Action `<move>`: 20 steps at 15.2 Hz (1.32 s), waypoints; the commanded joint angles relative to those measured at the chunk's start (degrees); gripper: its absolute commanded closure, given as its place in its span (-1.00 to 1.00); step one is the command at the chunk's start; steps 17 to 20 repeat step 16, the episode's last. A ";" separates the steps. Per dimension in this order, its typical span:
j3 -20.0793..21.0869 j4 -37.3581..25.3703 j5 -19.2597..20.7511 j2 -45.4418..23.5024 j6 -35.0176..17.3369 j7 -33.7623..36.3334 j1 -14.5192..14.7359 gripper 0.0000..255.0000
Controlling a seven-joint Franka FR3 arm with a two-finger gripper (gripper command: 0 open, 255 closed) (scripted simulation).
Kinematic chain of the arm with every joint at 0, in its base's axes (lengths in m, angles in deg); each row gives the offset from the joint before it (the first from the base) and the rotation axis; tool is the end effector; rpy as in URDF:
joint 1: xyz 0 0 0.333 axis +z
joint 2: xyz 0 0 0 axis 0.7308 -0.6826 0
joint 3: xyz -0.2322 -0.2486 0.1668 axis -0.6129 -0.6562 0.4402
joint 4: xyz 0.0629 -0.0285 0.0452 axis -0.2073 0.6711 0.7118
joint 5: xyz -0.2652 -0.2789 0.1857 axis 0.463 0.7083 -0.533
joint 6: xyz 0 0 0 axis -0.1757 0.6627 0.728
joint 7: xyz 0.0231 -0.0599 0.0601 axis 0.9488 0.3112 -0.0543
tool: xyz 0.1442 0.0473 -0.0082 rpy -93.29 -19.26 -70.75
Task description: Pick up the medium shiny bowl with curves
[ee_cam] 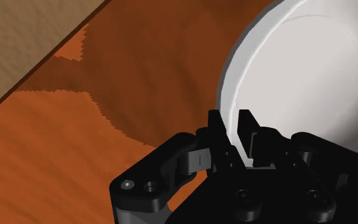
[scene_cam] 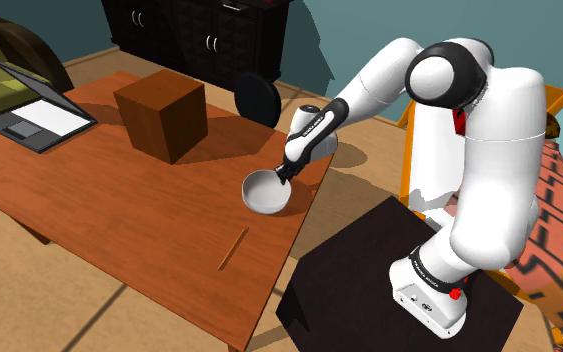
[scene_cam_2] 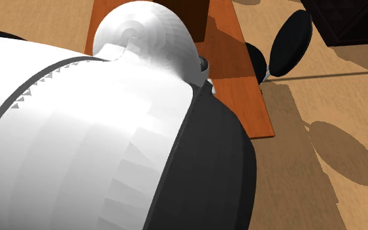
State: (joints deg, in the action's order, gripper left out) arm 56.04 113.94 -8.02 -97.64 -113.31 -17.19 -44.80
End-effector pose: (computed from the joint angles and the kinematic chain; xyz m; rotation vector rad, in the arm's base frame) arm 0.6004 0.0594 0.0943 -3.0611 0.1907 -0.0285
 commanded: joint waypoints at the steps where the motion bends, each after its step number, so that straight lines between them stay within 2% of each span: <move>1: -0.02 0.45 0.01 1.19 0.76 0.07 0.01 1.00; 14: -0.19 2.53 0.25 10.78 8.26 0.81 0.07 1.00; 20: -0.19 2.54 0.25 10.88 8.35 0.82 0.07 1.00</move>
